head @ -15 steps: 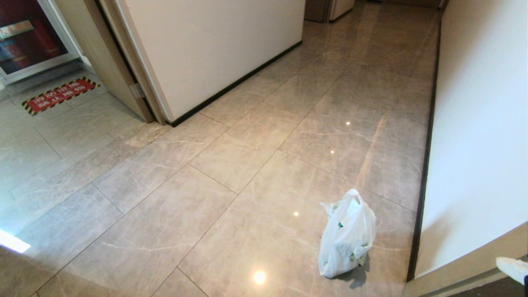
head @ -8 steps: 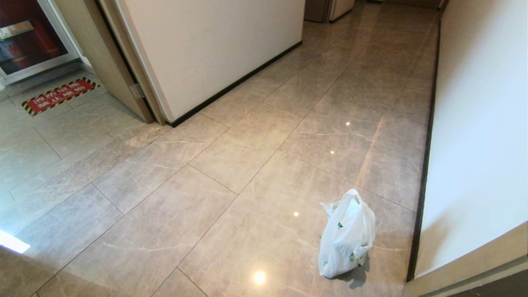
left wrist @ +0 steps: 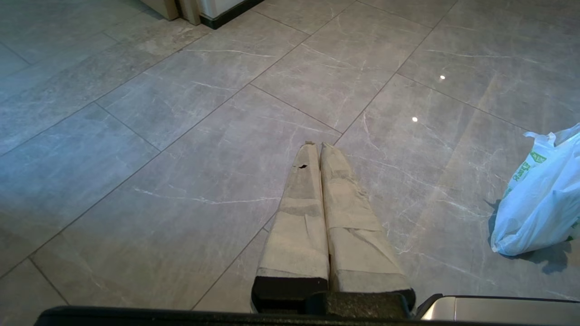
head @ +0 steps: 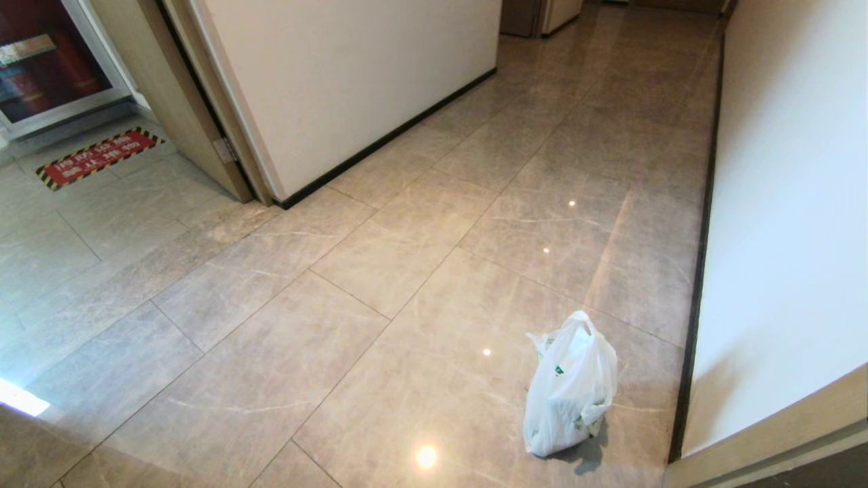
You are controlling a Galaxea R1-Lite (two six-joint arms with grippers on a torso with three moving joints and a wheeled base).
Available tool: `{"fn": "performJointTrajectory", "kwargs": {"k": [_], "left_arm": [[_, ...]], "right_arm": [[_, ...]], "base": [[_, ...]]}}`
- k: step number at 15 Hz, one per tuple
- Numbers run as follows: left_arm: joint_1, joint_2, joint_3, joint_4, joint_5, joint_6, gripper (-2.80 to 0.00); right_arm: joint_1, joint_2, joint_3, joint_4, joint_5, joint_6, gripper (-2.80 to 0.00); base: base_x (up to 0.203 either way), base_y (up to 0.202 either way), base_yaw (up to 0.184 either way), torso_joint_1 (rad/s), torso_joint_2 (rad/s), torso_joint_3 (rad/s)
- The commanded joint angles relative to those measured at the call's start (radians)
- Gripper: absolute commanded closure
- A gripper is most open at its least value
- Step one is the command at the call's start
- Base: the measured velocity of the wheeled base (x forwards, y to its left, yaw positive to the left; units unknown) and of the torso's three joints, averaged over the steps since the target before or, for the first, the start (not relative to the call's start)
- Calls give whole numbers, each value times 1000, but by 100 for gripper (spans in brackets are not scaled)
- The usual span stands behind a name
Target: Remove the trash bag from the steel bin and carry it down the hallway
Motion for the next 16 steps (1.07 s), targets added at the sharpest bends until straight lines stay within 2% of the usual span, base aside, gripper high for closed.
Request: {"fn": "performJointTrajectory", "kwargs": {"k": [1,3,7,16], "left_arm": [[0,-1,0,0,1,0,0],[0,0,0,0,1,0,0],[0,0,1,0,1,0,0],[0,0,1,0,1,-2,0]], "right_arm": [[-7,-146,51,-32,2,-4,0],[-12,-221,59,-51,-2,17,0],[-15,-213,63,-64,-4,47,0],[-15,-213,63,-63,-2,41,0]], "base": [[0,0,0,0,0,0],[0,0,0,0,0,0],[0,0,0,0,0,0],[0,0,0,0,0,0]]}}
